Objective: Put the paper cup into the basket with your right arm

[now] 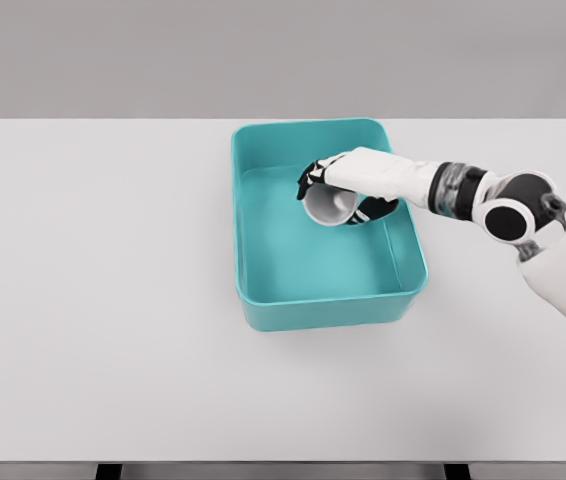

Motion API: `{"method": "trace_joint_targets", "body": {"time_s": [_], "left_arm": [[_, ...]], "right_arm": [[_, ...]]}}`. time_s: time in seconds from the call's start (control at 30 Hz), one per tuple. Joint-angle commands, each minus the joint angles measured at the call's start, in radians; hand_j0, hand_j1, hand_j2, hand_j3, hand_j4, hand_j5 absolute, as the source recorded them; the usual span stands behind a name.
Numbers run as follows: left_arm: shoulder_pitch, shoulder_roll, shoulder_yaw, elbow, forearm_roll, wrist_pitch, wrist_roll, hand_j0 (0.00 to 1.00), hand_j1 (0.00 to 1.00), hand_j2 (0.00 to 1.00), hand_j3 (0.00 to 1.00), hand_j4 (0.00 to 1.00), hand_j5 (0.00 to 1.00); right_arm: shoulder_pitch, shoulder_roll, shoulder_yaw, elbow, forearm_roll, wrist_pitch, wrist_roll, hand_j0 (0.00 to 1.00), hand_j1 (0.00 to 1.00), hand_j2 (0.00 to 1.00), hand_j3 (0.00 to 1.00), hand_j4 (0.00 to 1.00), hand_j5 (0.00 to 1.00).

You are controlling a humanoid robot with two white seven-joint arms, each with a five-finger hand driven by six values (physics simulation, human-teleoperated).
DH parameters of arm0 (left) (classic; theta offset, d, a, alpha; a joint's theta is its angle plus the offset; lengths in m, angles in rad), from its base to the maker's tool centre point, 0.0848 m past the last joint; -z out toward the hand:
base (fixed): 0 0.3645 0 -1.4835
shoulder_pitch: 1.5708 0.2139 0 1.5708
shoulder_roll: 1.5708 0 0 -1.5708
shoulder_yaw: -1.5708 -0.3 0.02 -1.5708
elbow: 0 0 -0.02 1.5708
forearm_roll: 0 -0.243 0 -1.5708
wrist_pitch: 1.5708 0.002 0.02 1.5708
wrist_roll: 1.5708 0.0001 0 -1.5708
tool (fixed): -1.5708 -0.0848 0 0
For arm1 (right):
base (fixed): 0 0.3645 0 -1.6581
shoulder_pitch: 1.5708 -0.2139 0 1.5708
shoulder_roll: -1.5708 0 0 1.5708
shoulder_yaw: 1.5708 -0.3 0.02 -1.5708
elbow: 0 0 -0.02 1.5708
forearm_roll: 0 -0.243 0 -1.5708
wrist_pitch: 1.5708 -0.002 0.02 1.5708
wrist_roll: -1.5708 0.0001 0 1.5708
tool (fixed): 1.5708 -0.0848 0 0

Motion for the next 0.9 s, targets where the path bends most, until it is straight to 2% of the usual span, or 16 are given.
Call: {"method": "trace_joint_targets", "body": {"time_s": [0.0,0.03,0.1,0.27,0.43,0.47,0.5,0.53,0.6,0.73,0.87], "left_arm": [[0.0,0.0,0.0,0.0,0.0,0.0,0.0,1.0,1.0,1.0,1.0,1.0,1.0],[0.0,0.0,0.0,0.0,0.0,0.0,0.0,1.0,1.0,1.0,1.0,1.0,1.0],[0.0,0.0,0.0,0.0,0.0,0.0,0.0,1.0,1.0,1.0,1.0,1.0,1.0],[0.0,0.0,0.0,0.0,0.0,0.0,0.0,1.0,1.0,1.0,1.0,1.0,1.0],[0.0,0.0,0.0,0.0,0.0,0.0,0.0,1.0,1.0,1.0,1.0,1.0,1.0],[0.0,0.0,0.0,0.0,0.0,0.0,0.0,1.0,1.0,1.0,1.0,1.0,1.0],[0.0,0.0,0.0,0.0,0.0,0.0,0.0,1.0,1.0,1.0,1.0,1.0,1.0],[0.0,0.0,0.0,0.0,0.0,0.0,0.0,1.0,1.0,1.0,1.0,1.0,1.0],[0.0,0.0,0.0,0.0,0.0,0.0,0.0,1.0,1.0,1.0,1.0,1.0,1.0],[0.0,0.0,0.0,0.0,0.0,0.0,0.0,1.0,1.0,1.0,1.0,1.0,1.0],[0.0,0.0,0.0,0.0,0.0,0.0,0.0,1.0,1.0,1.0,1.0,1.0,1.0]], "right_arm": [[0.0,0.002,0.006,-0.044,0.078,0.045,-0.002,0.68,0.68,0.68,0.68,0.68,0.68],[0.0,0.0,0.006,-0.085,0.099,0.066,-0.002,0.68,0.68,0.68,0.68,0.68,0.68],[-0.005,0.0,0.007,-0.124,0.124,0.095,-0.002,0.68,0.68,0.68,0.68,0.68,0.68],[-0.015,0.009,0.096,-0.118,0.131,0.1,-0.002,0.69,0.69,0.69,0.69,0.69,0.69],[-0.015,0.029,0.139,-0.092,0.199,0.099,-0.002,0.72,0.72,0.72,0.72,0.72,0.72],[-0.02,0.029,0.139,-0.095,0.2,0.099,-0.002,0.73,0.73,0.73,0.73,0.73,0.73],[-0.021,0.025,0.139,-0.096,0.211,0.099,-0.002,0.82,0.82,0.82,0.82,0.82,0.82],[-0.021,0.02,0.125,-0.107,0.217,0.1,-0.002,1.0,1.0,1.0,1.0,1.0,1.0],[-0.023,0.015,0.113,-0.135,0.216,0.1,-0.002,1.0,1.0,1.0,1.0,1.0,1.0],[-0.021,0.012,0.112,-0.144,0.211,0.094,-0.002,1.0,1.0,1.0,1.0,1.0,1.0],[-0.011,-0.046,-0.043,-0.178,0.191,0.082,-0.002,1.0,1.0,1.0,1.0,1.0,1.0]]}}
